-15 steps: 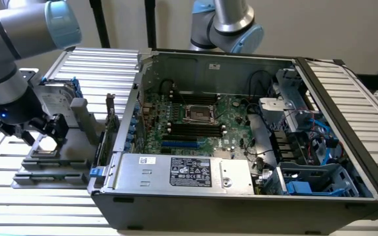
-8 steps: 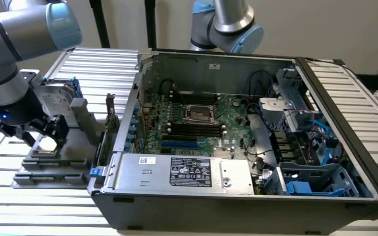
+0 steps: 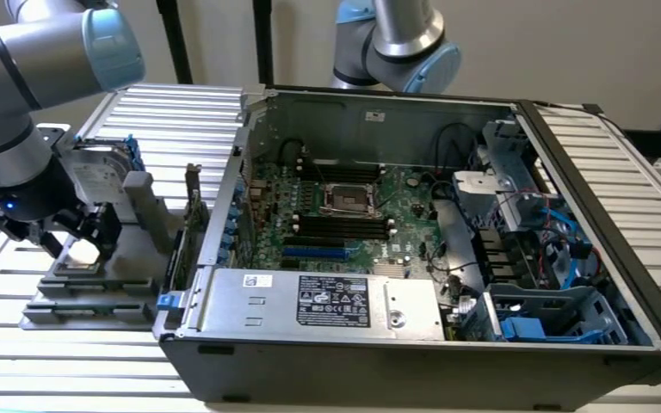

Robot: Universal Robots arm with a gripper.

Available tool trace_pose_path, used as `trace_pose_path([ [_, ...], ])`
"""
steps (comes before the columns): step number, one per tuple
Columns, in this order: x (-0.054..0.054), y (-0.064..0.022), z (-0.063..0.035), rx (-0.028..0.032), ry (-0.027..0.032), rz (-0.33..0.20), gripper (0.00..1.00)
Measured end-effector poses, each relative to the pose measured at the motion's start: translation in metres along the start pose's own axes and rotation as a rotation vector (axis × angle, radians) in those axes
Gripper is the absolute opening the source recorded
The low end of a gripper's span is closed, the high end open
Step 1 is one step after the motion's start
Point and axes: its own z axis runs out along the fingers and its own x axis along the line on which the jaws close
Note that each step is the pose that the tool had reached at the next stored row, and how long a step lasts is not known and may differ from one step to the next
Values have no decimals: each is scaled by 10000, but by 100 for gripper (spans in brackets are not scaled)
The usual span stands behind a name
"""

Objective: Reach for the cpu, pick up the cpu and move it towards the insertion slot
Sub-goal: 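Pick up the cpu and move it towards the insertion slot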

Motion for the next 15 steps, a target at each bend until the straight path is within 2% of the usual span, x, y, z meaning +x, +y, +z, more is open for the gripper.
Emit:
trace_pose_path([
  [15, 0, 1, 1, 0, 0, 0, 75],
])
